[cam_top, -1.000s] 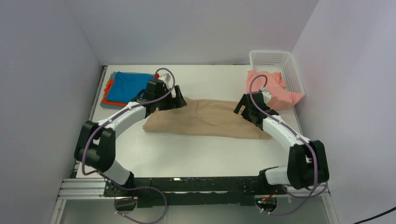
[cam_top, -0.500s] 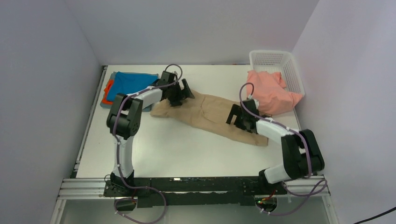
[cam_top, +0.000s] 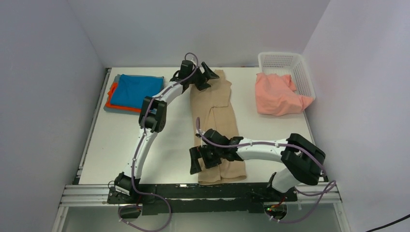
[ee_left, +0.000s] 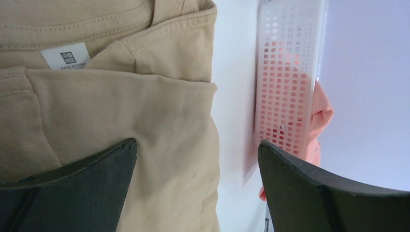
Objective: Fold and stack the t-shirts
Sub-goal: Rotate the tshirt 90 degrees
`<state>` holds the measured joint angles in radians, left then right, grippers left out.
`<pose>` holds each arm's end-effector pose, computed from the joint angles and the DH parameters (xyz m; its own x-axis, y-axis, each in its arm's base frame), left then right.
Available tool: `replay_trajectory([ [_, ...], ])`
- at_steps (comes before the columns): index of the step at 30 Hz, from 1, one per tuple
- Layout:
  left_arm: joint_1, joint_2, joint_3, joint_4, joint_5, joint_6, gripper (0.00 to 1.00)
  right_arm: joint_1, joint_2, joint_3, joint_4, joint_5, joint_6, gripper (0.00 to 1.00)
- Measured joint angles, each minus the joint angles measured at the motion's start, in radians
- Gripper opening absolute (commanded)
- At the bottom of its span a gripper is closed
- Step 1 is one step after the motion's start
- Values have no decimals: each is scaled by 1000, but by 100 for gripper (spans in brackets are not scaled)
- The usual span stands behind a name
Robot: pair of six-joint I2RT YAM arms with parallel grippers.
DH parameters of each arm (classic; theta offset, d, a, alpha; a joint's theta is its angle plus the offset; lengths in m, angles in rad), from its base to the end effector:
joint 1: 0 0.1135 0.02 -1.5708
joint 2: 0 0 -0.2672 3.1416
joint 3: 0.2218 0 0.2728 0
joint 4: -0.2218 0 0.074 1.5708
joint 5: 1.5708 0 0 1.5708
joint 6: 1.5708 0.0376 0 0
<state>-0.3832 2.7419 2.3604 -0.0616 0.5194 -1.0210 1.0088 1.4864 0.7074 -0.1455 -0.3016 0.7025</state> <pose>0.5790 -0.2535 0.1284 -0.8391 -0.4598 -0.2906 0.0479 0.4698 -0.8815 0.1479 0.2557 0.1478 -0.9083 -0.2846 -0.3064 -0.4146 0.7093 0.5701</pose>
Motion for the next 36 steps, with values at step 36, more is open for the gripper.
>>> replay_trajectory([
  [36,-26,-1161,-1006,-96,-267,464,100,-63,80,186,-331,566,-113,100],
])
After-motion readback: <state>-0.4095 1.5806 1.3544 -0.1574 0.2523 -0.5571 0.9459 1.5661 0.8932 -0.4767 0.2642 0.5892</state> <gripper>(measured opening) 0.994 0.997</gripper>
